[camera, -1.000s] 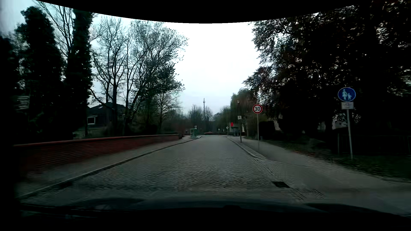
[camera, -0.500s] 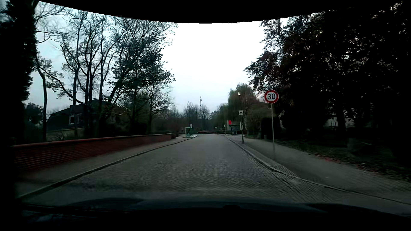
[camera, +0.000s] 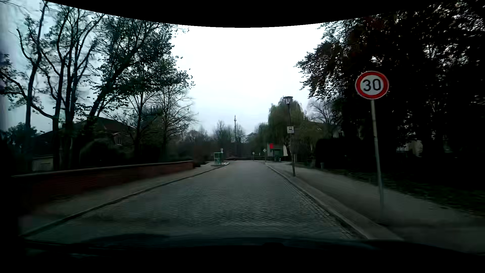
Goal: Follow the waypoints while adhering to traffic rules and regulations
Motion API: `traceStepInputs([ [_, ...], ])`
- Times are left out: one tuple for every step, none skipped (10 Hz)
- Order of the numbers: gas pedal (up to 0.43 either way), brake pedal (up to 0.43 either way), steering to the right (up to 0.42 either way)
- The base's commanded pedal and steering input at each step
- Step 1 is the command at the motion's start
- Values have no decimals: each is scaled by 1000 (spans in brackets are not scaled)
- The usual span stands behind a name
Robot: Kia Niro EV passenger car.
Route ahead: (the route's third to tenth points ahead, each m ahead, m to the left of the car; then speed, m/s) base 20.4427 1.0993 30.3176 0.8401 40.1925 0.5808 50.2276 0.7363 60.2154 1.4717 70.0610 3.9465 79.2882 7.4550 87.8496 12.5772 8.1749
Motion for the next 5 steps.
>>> traceStepInputs([
  [150, 0, 7],
  [150, 0, 6],
  [138, 0, 0],
  [138, 0, -4],
  [138, 0, -5],
])
